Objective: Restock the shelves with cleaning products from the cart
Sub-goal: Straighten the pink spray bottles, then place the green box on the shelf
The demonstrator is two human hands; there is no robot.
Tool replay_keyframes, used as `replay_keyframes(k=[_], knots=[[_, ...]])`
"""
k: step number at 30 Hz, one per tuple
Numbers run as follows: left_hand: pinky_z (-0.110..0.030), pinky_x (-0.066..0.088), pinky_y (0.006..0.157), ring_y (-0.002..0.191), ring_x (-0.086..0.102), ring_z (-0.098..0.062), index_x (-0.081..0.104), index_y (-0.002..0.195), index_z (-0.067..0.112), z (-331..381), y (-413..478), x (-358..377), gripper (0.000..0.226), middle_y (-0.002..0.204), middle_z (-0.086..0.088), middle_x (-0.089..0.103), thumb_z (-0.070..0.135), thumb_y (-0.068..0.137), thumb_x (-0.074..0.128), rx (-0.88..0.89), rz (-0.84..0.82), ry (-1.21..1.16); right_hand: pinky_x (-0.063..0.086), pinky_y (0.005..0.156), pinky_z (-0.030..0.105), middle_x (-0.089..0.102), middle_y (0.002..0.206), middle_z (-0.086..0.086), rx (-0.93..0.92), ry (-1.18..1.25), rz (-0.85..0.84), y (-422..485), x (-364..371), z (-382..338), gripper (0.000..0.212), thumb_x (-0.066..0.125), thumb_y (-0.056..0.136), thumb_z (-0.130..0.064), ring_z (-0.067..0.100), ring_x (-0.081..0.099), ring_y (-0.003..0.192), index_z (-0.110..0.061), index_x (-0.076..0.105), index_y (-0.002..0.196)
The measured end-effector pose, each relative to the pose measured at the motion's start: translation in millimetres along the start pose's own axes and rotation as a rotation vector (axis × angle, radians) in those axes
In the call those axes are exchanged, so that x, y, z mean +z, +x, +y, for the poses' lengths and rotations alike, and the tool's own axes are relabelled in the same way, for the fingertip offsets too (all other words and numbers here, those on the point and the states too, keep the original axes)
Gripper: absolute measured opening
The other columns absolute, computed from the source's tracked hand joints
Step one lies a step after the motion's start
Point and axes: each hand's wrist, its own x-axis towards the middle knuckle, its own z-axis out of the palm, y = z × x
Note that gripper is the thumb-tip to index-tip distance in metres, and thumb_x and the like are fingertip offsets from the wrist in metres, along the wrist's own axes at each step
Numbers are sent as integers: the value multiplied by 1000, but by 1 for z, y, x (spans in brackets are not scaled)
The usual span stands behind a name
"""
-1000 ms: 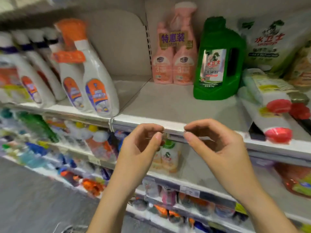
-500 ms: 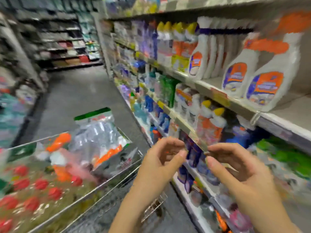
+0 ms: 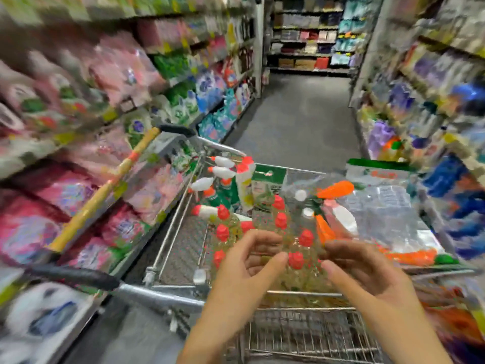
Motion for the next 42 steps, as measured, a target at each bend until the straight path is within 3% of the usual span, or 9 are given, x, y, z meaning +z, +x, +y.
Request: replay_keyframes(k=[6,15,18,22,24,28,32,36,42], knots=[[-9,48,67,71,62,3,64,96,8,-14,27,-57,17,85,0,66,-3,83,66,-76,143,-40,55,78,28,73,91,3,94,-66,-149,53,50,17,34,74,57,-33,11,67,80,-24,72,90],[-8,47,61,67,62,3,64,96,10,-28,136,-87,15,85,2,64,0,86,64,-140,263,57,56,71,21,70,98,-8,116,-120,-252,194,78,45,41,75,60,-45,7,67,86,-34,68,99],[-8,46,61,69,62,4,64,98,13,-42,179,-96,13,89,2,64,5,87,65,-183,283,136,49,73,14,63,101,-18,128,-396,-280,253,83,75,39,78,68,-41,1,62,93,-35,60,103],[-9,47,68,77,63,2,65,97,18,-67,222,-100,14,87,8,67,11,86,67,-199,253,193,41,97,40,44,131,9,244,-1002,-264,343,88,130,72,81,74,-26,30,43,121,-11,41,132],[-12,48,73,80,63,0,64,97,20,-81,243,-100,14,87,11,66,12,86,67,-204,217,247,37,103,49,34,141,12,339,-1202,-297,375,91,156,84,81,75,-27,36,34,128,-11,30,141],[-22,50,81,82,61,-6,59,96,21,-105,281,-101,14,86,10,62,13,87,66,-239,114,363,29,108,53,21,152,7,359,-1345,-388,403,90,195,100,82,71,-28,34,23,136,-21,18,148],[-18,47,80,81,58,0,56,97,26,-123,300,-106,16,86,16,58,17,88,66,-272,55,365,21,113,53,22,151,7,319,-1416,-380,406,80,213,112,88,60,-33,34,21,138,-23,18,147],[-21,48,83,84,58,-4,57,98,23,-132,302,-106,15,87,14,58,16,88,66,-285,54,336,32,106,52,30,141,14,246,-1437,-345,402,79,217,111,90,56,-35,35,31,130,-22,25,144],[-10,45,74,84,59,-5,59,103,20,-126,290,-103,14,91,10,61,15,90,64,-258,23,316,35,102,47,44,129,4,133,-1582,-339,391,82,203,97,86,56,-48,26,41,123,-18,37,135]])
